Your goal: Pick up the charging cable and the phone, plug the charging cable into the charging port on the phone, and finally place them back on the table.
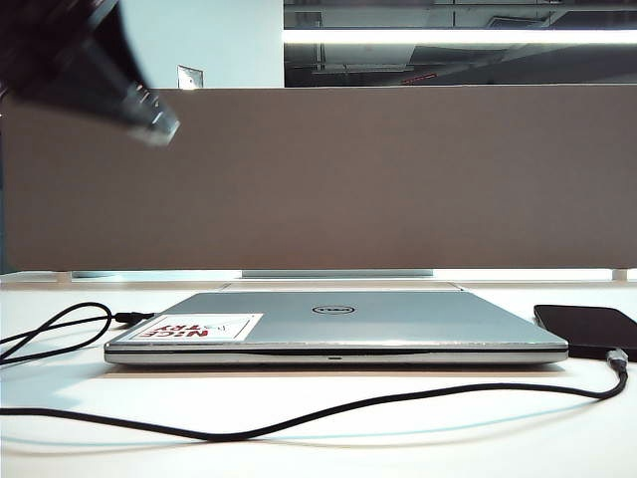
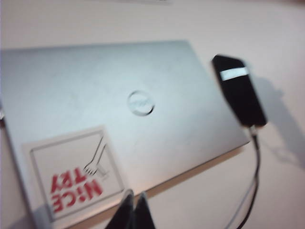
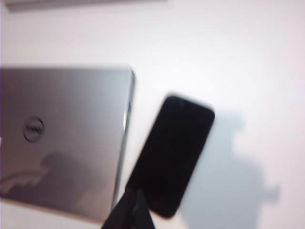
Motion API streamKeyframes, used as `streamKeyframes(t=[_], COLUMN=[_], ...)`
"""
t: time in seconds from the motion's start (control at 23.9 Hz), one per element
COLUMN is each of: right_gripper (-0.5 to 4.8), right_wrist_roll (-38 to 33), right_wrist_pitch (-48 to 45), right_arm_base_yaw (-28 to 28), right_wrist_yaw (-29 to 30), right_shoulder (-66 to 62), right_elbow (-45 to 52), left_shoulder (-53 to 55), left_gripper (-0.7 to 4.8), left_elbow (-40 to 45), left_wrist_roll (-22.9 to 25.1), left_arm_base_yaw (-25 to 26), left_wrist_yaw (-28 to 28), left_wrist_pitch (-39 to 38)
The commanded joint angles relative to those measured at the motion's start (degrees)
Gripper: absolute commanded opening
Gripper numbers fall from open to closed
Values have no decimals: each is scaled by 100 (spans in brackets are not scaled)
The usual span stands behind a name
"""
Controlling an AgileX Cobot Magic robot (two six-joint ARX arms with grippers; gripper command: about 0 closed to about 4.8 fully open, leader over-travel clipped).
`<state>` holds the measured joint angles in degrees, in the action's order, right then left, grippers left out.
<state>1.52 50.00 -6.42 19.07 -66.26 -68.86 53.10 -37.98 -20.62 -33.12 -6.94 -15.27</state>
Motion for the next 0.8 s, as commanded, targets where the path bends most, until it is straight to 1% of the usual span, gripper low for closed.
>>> streamKeyframes(t=[0.04, 0.13, 0.29, 0.42, 0.46, 0.5, 0.54, 0.59, 0.63, 0.8], right_gripper=[-1, -2, -1, -1, -1, -1, -1, -1, -1, -1], right_wrist_roll=[0, 0, 0, -79, -90, -94, -96, -138, -160, -197], right_wrist_pitch=[-756, -881, -839, -848, -966, -1338, -1528, -1899, -2090, -2166], right_arm_base_yaw=[-2, -2, -2, -2, -2, -2, -2, -2, -2, -2], right_wrist_yaw=[13, -9, -144, -138, -136, -136, -122, -101, -94, -94], right_shoulder=[984, 1368, 1998, 2570, 2776, 3185, 3381, 3851, 4247, 5025], right_elbow=[623, 901, 1373, 1770, 1919, 2249, 2406, 2758, 3029, 3545], left_shoulder=[-437, -684, -1165, -1794, -1996, -2378, -2538, -2911, -3224, -3832], left_gripper=[-6, -6, -6, -6, -6, -6, -6, -6, -6, -6], left_elbow=[636, 933, 1370, 1781, 1897, 2094, 2170, 2297, 2378, 2505], left_wrist_roll=[76, 120, 428, 868, 1003, 1228, 1366, 1648, 1755, 1762], left_arm_base_yaw=[111, 109, 109, 109, 109, 109, 109, 107, 105, 103], left_wrist_yaw=[-15, -11, -11, -11, -11, -11, -11, -11, -11, -13], left_wrist_pitch=[407, 566, 872, 1252, 1355, 1497, 1537, 1504, 1447, 1386])
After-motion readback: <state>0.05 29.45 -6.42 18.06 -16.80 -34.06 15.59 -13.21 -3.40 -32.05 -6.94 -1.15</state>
